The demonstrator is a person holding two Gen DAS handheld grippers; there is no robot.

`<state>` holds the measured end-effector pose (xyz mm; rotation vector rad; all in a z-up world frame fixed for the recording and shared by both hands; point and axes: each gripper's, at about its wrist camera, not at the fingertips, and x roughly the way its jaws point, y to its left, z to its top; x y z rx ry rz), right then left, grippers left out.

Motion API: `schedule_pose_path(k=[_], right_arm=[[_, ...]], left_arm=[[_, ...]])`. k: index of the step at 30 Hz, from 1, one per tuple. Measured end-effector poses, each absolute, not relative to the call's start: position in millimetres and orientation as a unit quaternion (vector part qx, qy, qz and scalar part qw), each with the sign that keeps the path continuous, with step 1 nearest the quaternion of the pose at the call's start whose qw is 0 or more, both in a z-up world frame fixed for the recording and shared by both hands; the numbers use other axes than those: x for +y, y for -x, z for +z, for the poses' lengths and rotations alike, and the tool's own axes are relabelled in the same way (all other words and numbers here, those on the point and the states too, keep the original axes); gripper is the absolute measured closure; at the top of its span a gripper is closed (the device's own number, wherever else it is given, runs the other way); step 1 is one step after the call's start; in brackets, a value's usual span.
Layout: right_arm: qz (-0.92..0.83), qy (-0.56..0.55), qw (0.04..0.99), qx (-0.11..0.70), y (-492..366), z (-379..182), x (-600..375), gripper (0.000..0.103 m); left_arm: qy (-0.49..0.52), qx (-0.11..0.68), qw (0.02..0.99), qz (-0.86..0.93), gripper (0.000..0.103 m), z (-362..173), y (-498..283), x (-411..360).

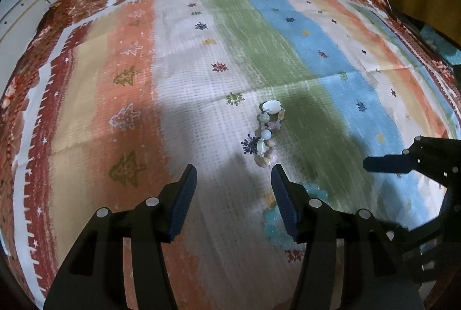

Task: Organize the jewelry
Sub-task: 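Move the left tool toward the white shell bracelet while the right tool approaches the light blue bead bracelet, then close the left tool on the shell bracelet while the right tool closes on the light blue bracelet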

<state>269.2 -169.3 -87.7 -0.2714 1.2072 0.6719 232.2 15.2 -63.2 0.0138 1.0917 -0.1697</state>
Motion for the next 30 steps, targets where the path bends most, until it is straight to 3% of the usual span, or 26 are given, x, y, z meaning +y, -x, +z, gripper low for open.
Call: schedule_pose_path(k=[9,24,26,30], right_arm=[[0.318,0.144,0.747,0.566,-274.5,-98.8,-156.6,0.04],[0.32,0.157,0.73,0.583,-288.8,-119.3,-148.9,0.061],[0.32,0.154,0.729,0.585,-291.3,-120.6,-149.6,0.065],[0.312,0.159,0.733,0.583,-294.8,-121.8,-151.5,0.085]], left_arm=[[-0.015,0.527,0.845,-0.093,0.049,-74.7,-246.4,5.2],[-0.005,0.549,0.828,-0.113,0.049,-98.2,-271.9,-2.6],[-0.009,0.549,0.828,-0.115,0.053,-100.3,-273.9,-3.5],[-0.025,0.547,0.83,-0.108,0.08,-101.7,-275.4,-4.6]])
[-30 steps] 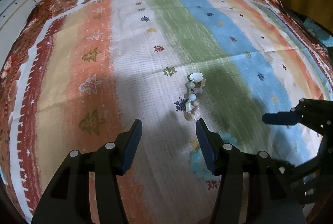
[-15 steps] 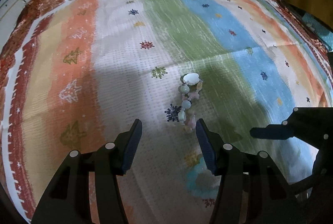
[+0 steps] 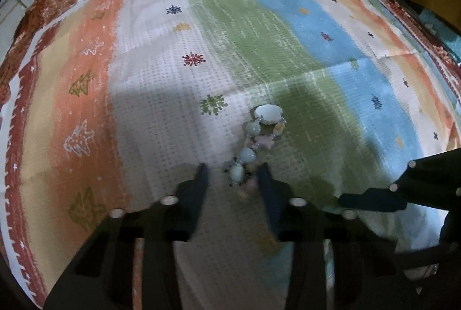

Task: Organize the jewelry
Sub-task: 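Close the left tool on the shell bracelet while the right tool closes on the light blue bracelet, then carry the shell bracelet with the left tool while the right tool carries the light blue bracelet to the tin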

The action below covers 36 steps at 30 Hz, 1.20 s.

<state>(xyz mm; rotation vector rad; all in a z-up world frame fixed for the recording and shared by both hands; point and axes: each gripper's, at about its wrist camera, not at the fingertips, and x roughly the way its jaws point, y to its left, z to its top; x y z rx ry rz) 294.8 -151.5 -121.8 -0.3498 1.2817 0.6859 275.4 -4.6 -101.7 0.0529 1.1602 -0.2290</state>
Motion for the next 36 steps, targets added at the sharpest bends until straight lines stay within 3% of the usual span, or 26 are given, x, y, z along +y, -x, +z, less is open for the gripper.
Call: schedule_pose_path(k=[1,5,8,36], right_arm=[[0.312,0.16,0.733,0.582,-294.4,-122.4,-150.3,0.086],[0.311,0.165,0.736,0.579,-293.1,-123.4,-150.2,0.088],[0.311,0.162,0.738,0.577,-292.0,-122.4,-151.5,0.09],[0.311,0.091,0.789,0.521,-287.4,-61.2,-173.8,0.09]], left_arm=[[-0.024,0.547,0.83,-0.107,0.086,-101.8,-275.6,-3.4],[-0.008,0.547,0.83,-0.108,0.088,-99.4,-276.0,3.4],[-0.006,0.541,0.834,-0.109,0.096,-93.4,-274.1,4.6],[0.035,0.497,0.858,-0.121,0.097,-38.7,-239.6,21.1]])
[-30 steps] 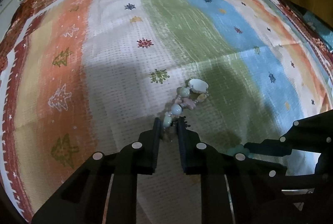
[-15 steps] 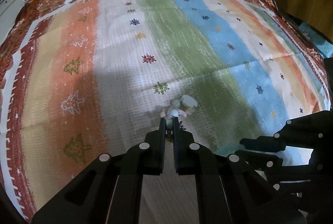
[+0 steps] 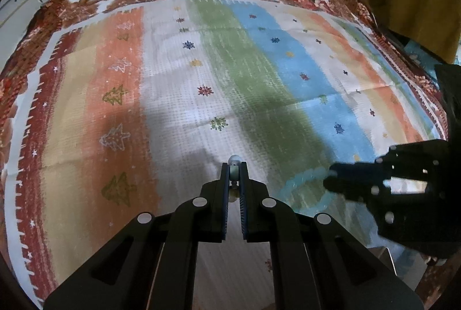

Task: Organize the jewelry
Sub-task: 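Carry the shell bracelet with the left tool while the right tool carries the light blue bracelet to the tin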

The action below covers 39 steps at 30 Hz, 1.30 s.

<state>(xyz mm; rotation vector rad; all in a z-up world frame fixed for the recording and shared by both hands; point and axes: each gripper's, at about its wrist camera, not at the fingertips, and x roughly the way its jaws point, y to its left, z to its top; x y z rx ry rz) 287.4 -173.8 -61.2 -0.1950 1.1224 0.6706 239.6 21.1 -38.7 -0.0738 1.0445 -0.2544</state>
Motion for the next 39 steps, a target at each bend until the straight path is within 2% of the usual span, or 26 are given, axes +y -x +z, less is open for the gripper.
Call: schedule_pose_path(k=[39], right_arm=[[0.3,0.042,0.843,0.445,-236.3,1.9,-214.0,0.09]], left_arm=[[0.046,0.425,0.893,-0.138,0.097,27.1,-156.0,17.9]])
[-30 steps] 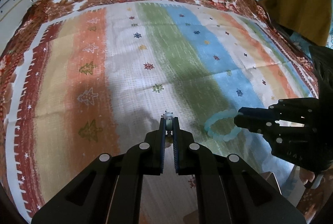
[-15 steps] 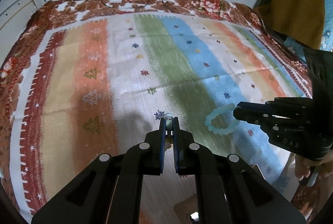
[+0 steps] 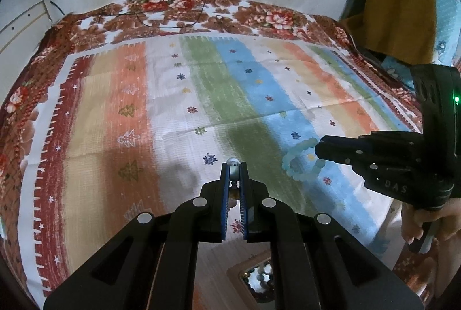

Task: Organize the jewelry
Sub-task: 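Carry the shell bracelet with the left tool while the right tool carries the light blue bracelet to the tin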

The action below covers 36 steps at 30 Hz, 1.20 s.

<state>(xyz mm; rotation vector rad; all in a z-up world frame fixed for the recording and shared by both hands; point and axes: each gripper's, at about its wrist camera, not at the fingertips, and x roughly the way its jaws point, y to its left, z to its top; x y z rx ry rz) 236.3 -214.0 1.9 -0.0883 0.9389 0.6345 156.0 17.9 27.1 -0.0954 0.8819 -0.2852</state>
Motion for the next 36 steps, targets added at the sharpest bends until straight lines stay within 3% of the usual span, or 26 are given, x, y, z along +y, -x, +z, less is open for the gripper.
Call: schedule_pose_path(k=[36], right_arm=[[0.351,0.022,0.854,0.384,-142.8,50.1,-235.2,0.09]], left_arm=[[0.064,0.386,0.901,-0.187,0.097,51.9,-63.0,2.1]])
